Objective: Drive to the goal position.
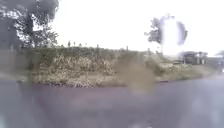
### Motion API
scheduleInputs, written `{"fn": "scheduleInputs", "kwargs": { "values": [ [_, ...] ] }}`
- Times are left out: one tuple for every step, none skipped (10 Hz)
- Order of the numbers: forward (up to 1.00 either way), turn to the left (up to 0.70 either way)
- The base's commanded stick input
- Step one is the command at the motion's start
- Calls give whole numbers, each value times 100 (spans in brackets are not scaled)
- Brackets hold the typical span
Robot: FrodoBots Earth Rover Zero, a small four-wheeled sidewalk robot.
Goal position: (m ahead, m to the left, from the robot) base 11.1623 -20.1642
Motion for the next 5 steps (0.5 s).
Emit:
{"fn": "scheduleInputs", "kwargs": {
  "values": [
    [0,-70],
    [0,-70],
    [0,-70],
    [0,-70],
    [0,-70]
  ]
}}
